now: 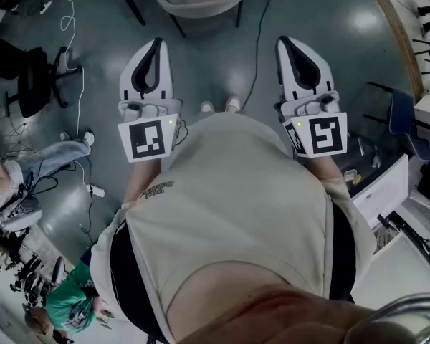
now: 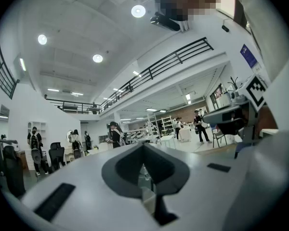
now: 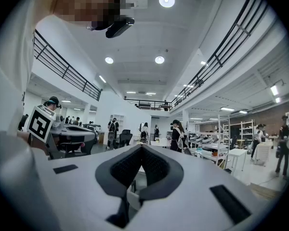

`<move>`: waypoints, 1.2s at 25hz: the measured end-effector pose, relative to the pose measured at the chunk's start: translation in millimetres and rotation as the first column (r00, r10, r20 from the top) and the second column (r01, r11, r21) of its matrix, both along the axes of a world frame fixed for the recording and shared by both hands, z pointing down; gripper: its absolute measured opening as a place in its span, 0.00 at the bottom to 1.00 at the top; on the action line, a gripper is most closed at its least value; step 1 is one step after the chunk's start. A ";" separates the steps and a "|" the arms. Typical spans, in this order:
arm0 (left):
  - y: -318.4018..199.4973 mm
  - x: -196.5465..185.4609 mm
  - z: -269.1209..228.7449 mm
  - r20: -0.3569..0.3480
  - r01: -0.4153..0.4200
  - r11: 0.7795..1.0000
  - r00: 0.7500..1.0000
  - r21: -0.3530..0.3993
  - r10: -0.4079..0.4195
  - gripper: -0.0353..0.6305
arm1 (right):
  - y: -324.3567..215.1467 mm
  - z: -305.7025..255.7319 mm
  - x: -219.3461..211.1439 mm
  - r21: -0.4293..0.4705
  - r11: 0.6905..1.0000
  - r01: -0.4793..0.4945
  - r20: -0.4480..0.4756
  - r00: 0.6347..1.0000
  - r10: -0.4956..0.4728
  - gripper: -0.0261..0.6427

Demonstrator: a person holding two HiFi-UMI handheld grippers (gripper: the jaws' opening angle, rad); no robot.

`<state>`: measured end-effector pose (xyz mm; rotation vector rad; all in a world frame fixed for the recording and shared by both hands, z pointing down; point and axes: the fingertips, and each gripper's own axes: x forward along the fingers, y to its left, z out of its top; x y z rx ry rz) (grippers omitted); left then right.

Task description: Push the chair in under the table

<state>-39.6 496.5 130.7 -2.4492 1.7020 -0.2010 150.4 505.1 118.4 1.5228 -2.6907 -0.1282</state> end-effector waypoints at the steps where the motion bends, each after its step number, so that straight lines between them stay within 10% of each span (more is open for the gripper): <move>1: 0.1 0.9 -0.1 -0.004 -0.001 1.000 1.000 0.001 0.001 0.07 | 0.2 -0.4 0.5 0.004 1.000 0.000 0.000 1.000 0.000 0.05; 30: -3.6 48.1 12.5 -0.002 0.025 1.000 1.000 0.001 -0.025 0.07 | -12.1 7.7 40.2 0.019 0.999 0.049 0.062 0.997 -0.050 0.05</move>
